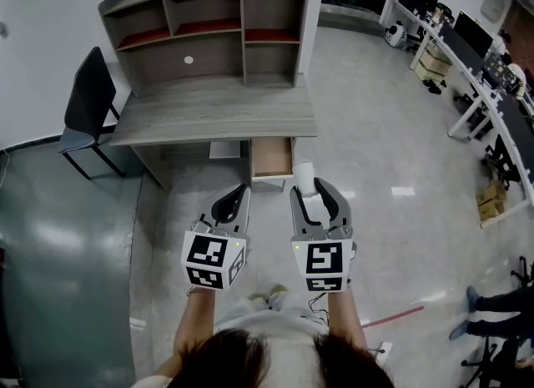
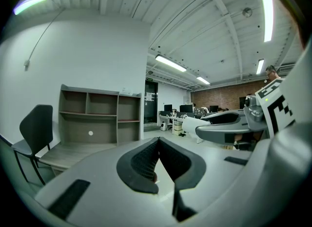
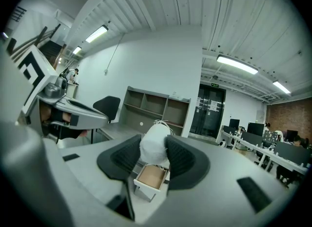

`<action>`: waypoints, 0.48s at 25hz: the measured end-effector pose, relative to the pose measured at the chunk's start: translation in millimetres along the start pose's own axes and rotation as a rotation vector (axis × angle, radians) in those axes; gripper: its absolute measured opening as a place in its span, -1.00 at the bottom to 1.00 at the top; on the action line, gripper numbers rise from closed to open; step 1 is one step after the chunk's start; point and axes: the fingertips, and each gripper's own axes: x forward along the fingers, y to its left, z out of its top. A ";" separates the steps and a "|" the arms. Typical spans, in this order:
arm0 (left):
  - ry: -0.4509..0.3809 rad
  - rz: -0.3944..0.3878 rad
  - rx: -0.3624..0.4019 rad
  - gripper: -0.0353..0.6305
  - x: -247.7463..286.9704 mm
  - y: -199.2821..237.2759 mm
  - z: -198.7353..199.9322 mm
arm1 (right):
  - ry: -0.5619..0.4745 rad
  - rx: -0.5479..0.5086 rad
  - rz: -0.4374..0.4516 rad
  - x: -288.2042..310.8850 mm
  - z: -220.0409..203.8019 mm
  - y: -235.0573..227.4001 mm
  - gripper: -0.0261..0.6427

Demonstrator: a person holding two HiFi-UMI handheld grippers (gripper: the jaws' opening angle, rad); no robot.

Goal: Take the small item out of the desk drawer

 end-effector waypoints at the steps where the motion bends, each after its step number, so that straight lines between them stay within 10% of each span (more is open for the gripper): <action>1: -0.001 -0.001 0.001 -0.85 -0.1 0.4 0.5 | 0.000 -0.001 0.000 0.0 0.5 0.2 -0.39; 12: 0.005 -0.021 -0.003 -0.85 4.4 -2.9 -1.4 | 0.007 -0.010 -0.003 -1.4 -1.5 -1.0 -0.39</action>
